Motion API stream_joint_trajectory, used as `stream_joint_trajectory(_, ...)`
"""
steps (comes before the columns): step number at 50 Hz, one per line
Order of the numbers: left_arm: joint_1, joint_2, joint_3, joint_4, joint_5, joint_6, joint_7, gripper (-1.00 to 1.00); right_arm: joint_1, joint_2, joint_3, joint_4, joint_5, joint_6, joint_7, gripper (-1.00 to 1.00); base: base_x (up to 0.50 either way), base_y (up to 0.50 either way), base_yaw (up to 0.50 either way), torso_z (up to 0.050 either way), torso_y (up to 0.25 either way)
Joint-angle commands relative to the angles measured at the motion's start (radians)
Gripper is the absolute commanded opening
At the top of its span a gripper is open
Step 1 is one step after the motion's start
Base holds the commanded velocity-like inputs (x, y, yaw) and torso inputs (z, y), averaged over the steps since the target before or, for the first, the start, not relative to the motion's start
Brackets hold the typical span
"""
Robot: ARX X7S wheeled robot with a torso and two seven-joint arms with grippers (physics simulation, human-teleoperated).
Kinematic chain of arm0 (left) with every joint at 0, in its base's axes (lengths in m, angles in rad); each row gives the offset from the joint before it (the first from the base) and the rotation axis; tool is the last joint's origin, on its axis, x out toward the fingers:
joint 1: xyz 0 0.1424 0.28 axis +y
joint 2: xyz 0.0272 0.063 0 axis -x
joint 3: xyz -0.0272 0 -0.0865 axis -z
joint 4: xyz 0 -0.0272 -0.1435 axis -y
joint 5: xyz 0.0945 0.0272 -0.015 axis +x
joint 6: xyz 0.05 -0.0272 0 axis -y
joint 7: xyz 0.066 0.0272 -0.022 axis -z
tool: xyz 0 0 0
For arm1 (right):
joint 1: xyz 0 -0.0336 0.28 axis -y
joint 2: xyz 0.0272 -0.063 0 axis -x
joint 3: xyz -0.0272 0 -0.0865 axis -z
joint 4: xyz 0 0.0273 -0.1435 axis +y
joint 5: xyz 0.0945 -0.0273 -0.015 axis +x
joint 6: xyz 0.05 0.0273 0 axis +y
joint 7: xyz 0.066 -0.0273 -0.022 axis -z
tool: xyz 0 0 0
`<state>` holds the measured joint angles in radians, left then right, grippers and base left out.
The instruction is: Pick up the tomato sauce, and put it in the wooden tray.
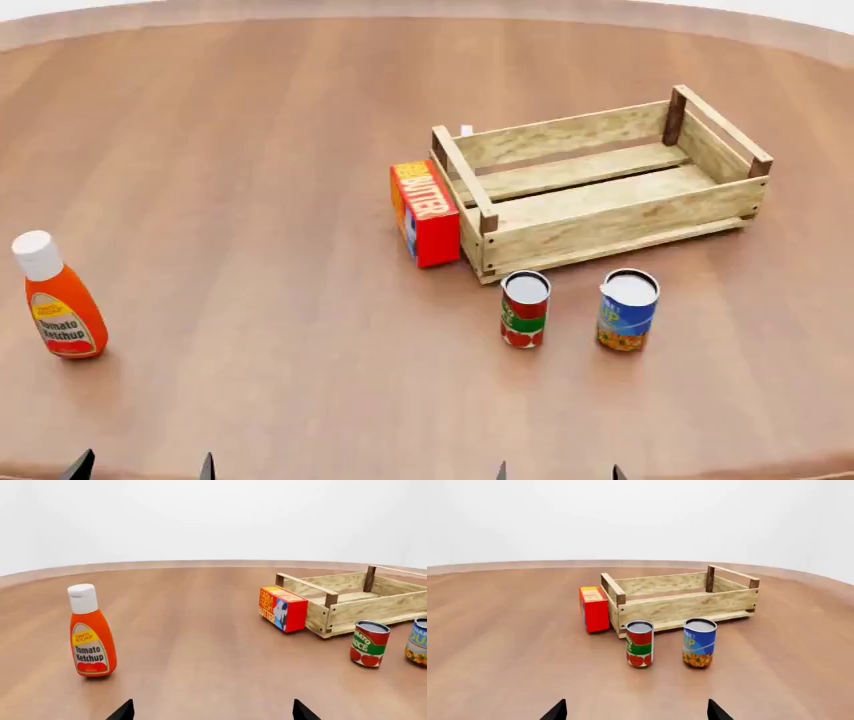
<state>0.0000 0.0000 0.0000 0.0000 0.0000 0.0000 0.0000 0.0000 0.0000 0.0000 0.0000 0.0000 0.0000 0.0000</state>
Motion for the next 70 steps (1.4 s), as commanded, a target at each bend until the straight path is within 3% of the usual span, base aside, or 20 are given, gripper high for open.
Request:
stream_joint_trajectory(1,0.000,-0.018,0.021,0.001,-0.018,0.000,-0.021,1.00,-0.005,0.017,-0.022,-0.014,0.017,0.009,0.023,1.00,0.00,0.00,0.00,0.000,0.000)
stream_joint_trajectory(51,0.002,-0.101,0.117,0.001,-0.106,0.029,-0.097,1.00,0.005,0.098,-0.108,-0.029,0.131,0.039,0.111,1.00,0.00,0.00,0.00,0.000,0.000)
stream_joint_trajectory(70,0.002,-0.118,0.139,0.006,-0.125,0.040,-0.114,1.00,0.006,0.117,-0.130,-0.030,0.146,0.031,0.132,1.00,0.47,0.00,0.00,0.000,0.000)
